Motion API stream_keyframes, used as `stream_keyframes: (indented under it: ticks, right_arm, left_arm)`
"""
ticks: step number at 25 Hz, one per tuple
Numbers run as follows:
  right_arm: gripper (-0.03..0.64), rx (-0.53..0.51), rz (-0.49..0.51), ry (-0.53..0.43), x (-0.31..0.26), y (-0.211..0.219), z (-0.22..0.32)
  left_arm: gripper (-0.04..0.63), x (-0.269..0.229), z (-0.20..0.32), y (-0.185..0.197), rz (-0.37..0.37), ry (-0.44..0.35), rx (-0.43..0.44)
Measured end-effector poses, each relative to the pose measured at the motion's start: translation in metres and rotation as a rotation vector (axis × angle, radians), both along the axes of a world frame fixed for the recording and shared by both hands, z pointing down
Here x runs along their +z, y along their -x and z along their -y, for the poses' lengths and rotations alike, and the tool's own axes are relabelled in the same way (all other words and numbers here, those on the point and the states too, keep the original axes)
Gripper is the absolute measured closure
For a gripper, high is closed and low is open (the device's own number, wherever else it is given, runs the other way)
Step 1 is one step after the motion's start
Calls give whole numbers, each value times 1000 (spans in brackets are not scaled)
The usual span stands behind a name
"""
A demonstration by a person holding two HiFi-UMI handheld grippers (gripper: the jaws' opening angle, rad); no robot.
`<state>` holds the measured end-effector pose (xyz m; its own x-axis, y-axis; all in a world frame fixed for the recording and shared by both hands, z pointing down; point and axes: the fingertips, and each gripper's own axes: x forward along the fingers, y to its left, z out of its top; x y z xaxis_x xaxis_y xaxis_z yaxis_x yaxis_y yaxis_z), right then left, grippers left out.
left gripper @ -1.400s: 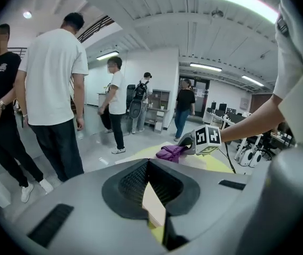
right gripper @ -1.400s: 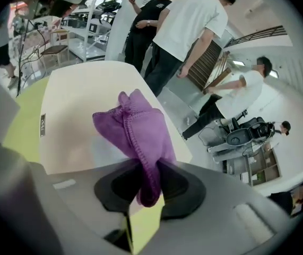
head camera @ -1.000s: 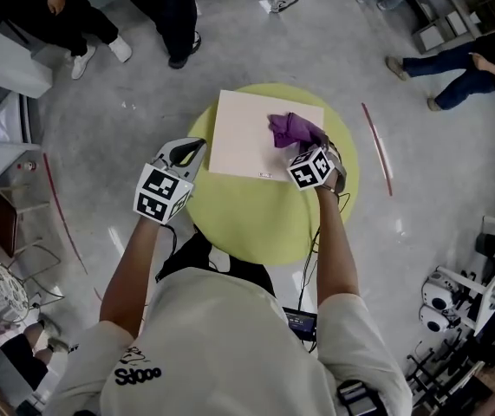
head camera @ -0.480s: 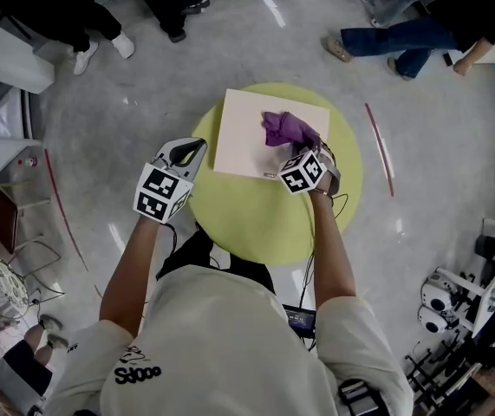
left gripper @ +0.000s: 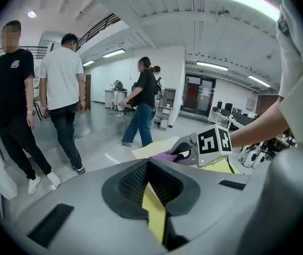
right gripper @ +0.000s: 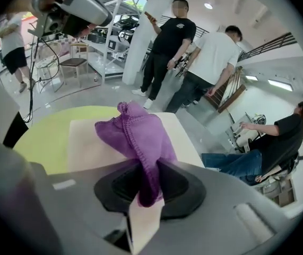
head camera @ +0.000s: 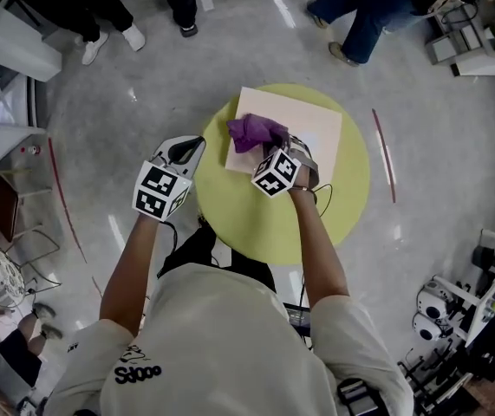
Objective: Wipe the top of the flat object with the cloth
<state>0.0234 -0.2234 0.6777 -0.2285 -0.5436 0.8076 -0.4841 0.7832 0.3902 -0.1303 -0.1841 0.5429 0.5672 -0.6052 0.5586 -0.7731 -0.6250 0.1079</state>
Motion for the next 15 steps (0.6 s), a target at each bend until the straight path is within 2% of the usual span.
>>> stream_keyframes:
  ticks: [5,8,12,15]
  right_arm:
    - [526,-98,-4,9,1,35,-8]
    - [526,-111,13,23,1,42,-11]
    - [526,-108,-16,22,1,28,-16]
    - [526,-72,-53,23,4,1,-19]
  left_arm:
    - [591,2,-2,14,-4,5,-18]
    - [591,3,-4,17,-9,8,-23]
    - [591,4,-6,11,-18,9,-9]
    - [591,4,-5,3,-25,8,10]
